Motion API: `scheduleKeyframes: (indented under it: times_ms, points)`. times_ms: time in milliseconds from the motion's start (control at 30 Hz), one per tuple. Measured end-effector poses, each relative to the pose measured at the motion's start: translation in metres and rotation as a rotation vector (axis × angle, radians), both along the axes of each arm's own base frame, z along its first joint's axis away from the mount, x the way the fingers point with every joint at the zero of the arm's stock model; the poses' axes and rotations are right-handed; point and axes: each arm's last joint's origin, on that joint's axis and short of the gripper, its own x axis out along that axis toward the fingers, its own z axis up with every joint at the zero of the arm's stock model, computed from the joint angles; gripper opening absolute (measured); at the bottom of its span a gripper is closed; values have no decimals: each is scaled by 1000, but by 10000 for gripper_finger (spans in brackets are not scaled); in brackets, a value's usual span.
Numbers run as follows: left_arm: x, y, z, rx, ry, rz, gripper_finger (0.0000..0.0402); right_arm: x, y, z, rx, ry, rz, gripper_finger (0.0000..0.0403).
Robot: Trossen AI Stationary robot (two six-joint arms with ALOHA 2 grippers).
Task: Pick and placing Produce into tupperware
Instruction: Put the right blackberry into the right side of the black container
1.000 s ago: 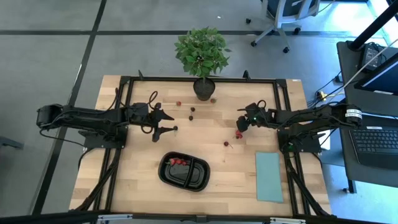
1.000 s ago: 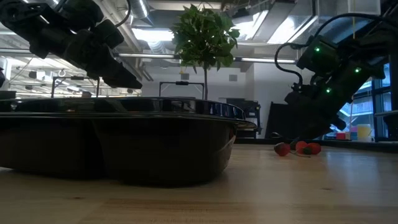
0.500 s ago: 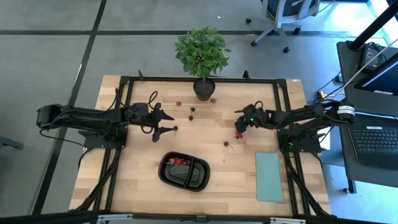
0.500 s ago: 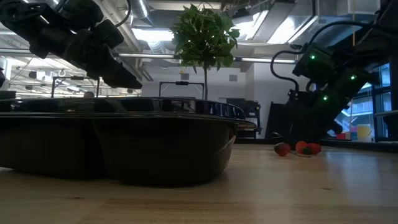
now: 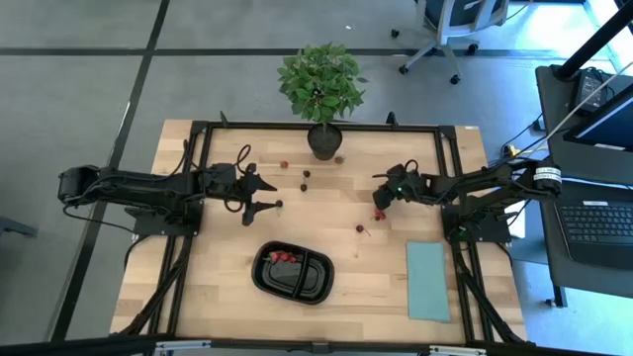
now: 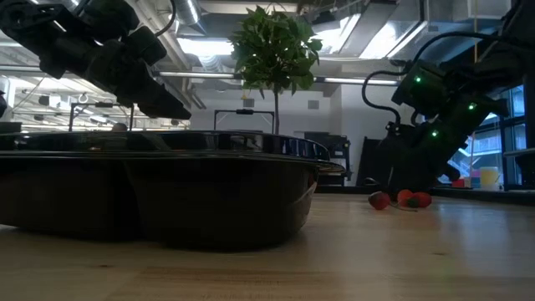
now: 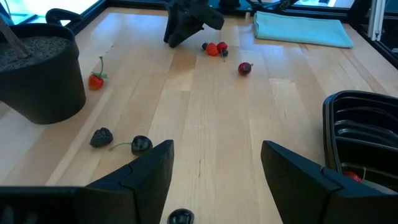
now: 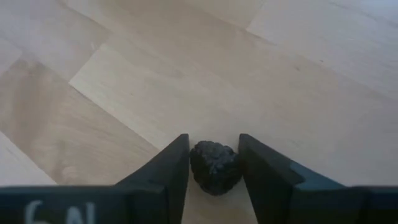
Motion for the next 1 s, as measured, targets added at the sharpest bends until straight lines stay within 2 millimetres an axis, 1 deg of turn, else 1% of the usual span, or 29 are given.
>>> scheduleKeyframes:
  times_ms: [167, 300, 400, 467, 600, 700, 833, 1000]
  points:
    - [0, 0, 0, 0, 0, 0, 236, 0, 0, 0, 4, -1, -1, 116]
    - [0, 0, 0, 0, 0, 0, 236, 1, 0, 1, 8, -11, 2, 110]
    - [0, 0, 0, 0, 0, 0, 236, 7, -1, 6, 18, -22, 16, 109]
    - [0, 0, 0, 0, 0, 0, 236, 15, -2, 11, 36, -32, 53, 109]
    - [0, 0, 0, -1, 0, 0, 236, 38, -3, 34, 58, -110, 174, 108]
    - [0, 0, 0, 0, 1, 0, 236, 56, 4, 53, 46, -172, 265, 108]
    - [0, 0, 0, -1, 2, 0, 236, 83, 24, 84, -7, -260, 407, 107]
    - [0, 0, 0, 0, 2, 0, 236, 116, 58, 116, -92, -328, 595, 107]
